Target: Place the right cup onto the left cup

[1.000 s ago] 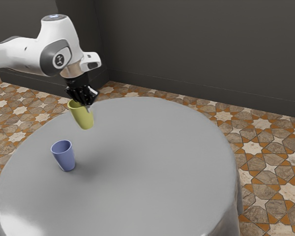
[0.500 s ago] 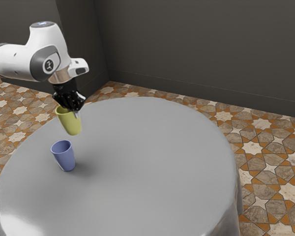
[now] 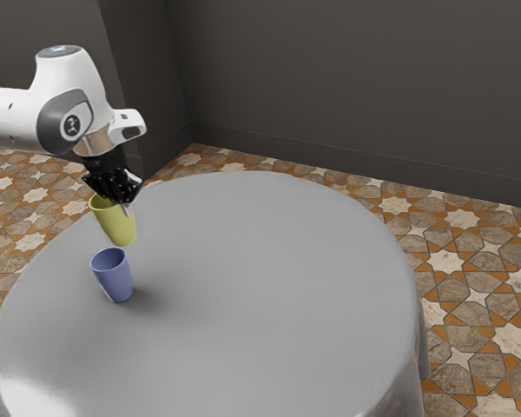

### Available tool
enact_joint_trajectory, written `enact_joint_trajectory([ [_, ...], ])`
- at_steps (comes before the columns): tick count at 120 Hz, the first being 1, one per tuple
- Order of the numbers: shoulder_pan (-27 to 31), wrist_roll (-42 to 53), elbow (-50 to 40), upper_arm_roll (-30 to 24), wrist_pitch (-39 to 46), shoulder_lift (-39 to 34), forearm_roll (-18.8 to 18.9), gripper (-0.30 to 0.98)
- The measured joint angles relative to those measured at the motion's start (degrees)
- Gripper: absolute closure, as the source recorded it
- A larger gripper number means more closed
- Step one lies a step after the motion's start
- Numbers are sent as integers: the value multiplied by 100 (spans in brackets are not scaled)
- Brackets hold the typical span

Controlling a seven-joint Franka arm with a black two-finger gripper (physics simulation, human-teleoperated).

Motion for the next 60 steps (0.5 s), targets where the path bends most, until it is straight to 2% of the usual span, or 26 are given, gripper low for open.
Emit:
enact_joint_trajectory([
  [60, 311, -10, -121, -2, 57, 13, 46, 78],
])
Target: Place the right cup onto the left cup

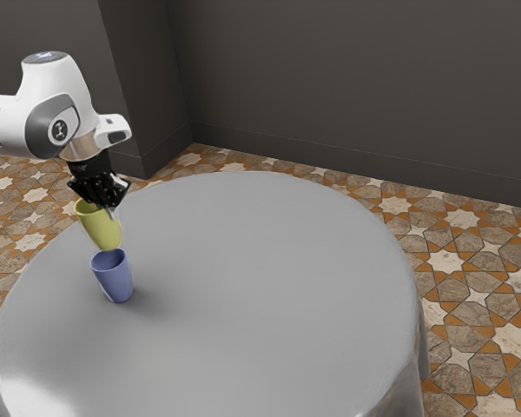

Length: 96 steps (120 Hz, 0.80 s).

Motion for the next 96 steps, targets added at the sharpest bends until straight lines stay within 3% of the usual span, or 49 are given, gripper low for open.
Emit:
enact_joint_trajectory([
  [96, 166, -20, -79, -4, 46, 218, 25, 78],
])
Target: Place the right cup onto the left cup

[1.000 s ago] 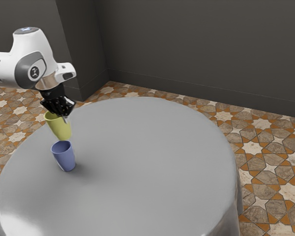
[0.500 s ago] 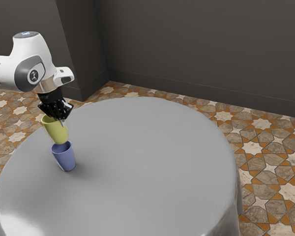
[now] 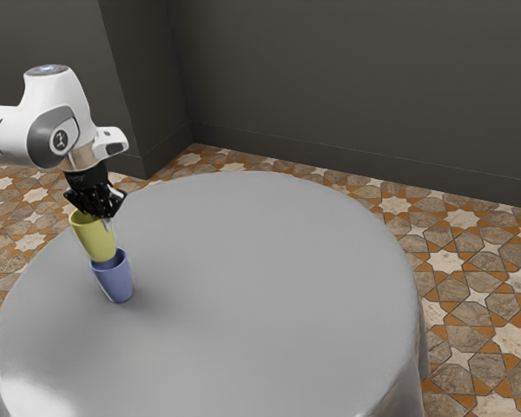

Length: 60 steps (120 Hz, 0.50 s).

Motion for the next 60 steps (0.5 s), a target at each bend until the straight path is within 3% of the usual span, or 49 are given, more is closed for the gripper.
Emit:
enact_joint_trajectory([
  [60, 21, -16, 43, -44, 46, 124, -5, 78],
])
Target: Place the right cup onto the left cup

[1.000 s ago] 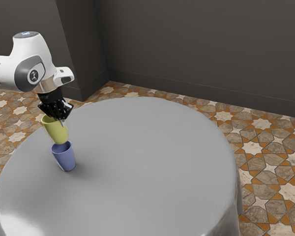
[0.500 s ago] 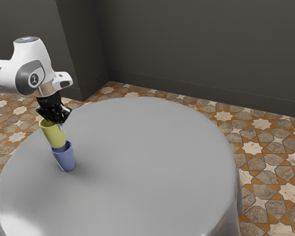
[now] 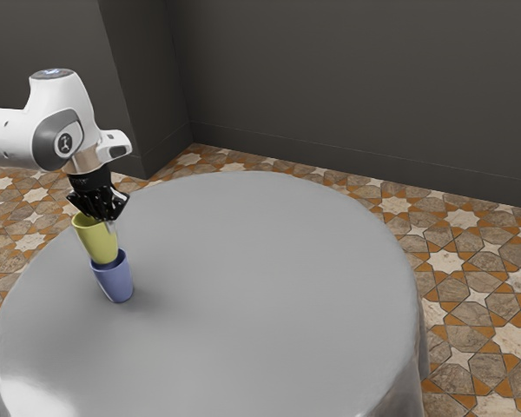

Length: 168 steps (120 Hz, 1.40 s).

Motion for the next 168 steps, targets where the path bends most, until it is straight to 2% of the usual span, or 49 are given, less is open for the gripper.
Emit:
enact_joint_trajectory([
  [103, -91, -42, 27, -2, 104, 241, -9, 78],
  [113, -85, -39, 21, 1, 113, 247, -25, 70],
  [144, -74, -5, 19, 2, 125, 196, -50, 26],
  [168, -58, 62, 290, -32, -77, 10, -46, 10],
])
